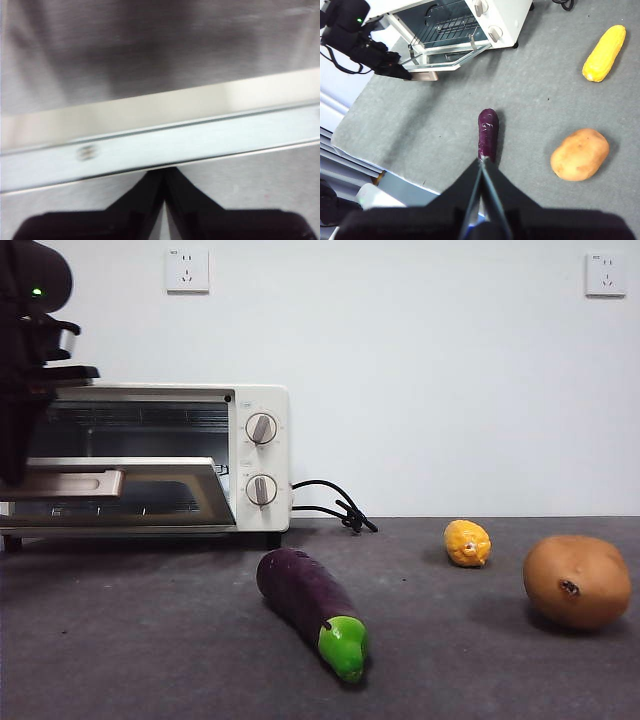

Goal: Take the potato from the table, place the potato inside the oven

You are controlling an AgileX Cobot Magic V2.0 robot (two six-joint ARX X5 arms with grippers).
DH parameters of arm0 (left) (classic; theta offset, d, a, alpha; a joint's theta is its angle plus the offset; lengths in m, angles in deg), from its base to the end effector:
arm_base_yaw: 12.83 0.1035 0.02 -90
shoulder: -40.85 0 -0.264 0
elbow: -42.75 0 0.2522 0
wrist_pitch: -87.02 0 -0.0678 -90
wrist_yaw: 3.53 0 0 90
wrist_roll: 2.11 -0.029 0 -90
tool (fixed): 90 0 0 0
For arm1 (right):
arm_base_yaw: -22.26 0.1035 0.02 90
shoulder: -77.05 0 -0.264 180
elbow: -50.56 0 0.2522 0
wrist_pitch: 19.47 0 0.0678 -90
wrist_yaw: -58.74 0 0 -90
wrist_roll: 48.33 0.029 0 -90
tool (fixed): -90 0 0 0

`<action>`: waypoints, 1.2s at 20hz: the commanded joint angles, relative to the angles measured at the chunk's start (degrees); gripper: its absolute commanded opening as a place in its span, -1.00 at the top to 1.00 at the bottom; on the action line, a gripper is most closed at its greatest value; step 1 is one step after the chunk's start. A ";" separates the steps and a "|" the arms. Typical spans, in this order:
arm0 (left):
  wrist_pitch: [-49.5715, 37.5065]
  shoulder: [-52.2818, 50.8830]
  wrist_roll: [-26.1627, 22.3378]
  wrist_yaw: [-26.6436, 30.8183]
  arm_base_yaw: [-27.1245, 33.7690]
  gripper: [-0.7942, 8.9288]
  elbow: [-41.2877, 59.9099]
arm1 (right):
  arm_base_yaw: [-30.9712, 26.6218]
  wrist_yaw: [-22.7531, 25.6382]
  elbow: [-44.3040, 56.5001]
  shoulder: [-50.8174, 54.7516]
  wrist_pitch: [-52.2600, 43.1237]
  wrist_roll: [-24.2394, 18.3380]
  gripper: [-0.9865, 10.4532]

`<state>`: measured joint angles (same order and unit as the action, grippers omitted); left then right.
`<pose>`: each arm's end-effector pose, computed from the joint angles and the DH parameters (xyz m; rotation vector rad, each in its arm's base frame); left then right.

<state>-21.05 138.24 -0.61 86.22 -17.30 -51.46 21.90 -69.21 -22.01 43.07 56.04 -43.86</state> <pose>0.3296 -0.0259 0.2578 0.0260 1.3111 -0.0531 0.0708 0.0174 0.3539 0.2880 0.6447 0.6093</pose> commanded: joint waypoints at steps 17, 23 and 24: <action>-5.73 -1.25 -1.57 -2.91 -4.31 0.85 8.83 | 0.02 -0.83 -0.20 -1.95 0.83 -0.94 0.82; -6.12 -16.50 -1.70 -10.23 -4.81 0.85 8.83 | 0.02 -16.02 -0.20 -11.21 -3.04 1.68 0.80; -5.95 -19.80 -1.75 -10.80 -4.90 0.85 8.83 | 0.04 -15.91 -0.20 -13.14 -3.43 3.06 0.67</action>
<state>-26.97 119.13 -1.53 75.90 -22.02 -42.98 21.92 -84.79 -22.03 30.05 52.79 -42.03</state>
